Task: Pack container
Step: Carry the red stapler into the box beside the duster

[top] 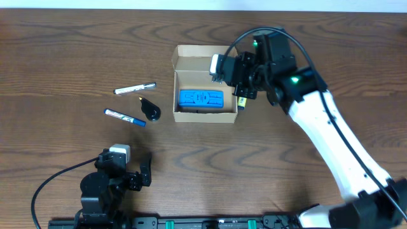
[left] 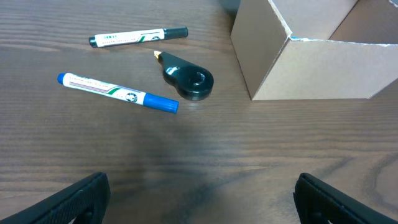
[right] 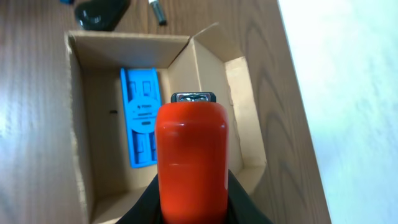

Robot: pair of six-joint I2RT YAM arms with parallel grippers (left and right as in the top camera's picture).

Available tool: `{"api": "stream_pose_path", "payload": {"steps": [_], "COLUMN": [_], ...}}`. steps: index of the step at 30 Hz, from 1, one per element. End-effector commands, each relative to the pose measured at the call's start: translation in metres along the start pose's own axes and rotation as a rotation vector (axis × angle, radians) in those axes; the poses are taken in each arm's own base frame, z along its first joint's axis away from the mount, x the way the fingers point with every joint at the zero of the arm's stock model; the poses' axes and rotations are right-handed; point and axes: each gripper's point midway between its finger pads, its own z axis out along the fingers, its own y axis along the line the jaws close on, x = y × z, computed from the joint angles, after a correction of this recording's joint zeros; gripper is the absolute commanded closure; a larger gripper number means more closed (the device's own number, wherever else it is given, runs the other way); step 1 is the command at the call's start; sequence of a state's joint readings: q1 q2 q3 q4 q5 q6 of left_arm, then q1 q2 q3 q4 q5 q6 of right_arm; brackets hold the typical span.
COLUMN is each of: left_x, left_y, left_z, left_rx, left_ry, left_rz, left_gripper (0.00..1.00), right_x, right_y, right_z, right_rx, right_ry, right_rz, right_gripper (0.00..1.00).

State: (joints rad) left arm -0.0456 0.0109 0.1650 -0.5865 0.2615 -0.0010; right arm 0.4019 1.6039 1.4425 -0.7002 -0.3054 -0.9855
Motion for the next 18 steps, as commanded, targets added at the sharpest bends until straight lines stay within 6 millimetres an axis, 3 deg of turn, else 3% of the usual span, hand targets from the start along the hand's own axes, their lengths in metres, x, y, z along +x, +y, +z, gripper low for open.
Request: {"api": "stream_pose_path", "payload": {"steps": [1,8,18], "left_x": [0.002,0.002,0.002], "left_y": [0.002,0.002,0.002], "left_z": [0.001,0.001,0.001], "left_rx": [-0.009,-0.008,-0.008], "left_ry": [0.0,0.0,0.0], "left_rz": [-0.009,-0.01,-0.009], "left_gripper": [0.05,0.05,0.05], "right_x": [0.004,-0.022,-0.041], "right_y": [0.002,0.002,-0.003], "right_z": [0.018,0.037,0.04], "right_rx": [-0.037,-0.088,-0.135], "right_ry": [-0.025,-0.199,-0.265], "right_rz": [-0.06,-0.038,0.388], "right_gripper": [0.99,0.99,0.99]}}
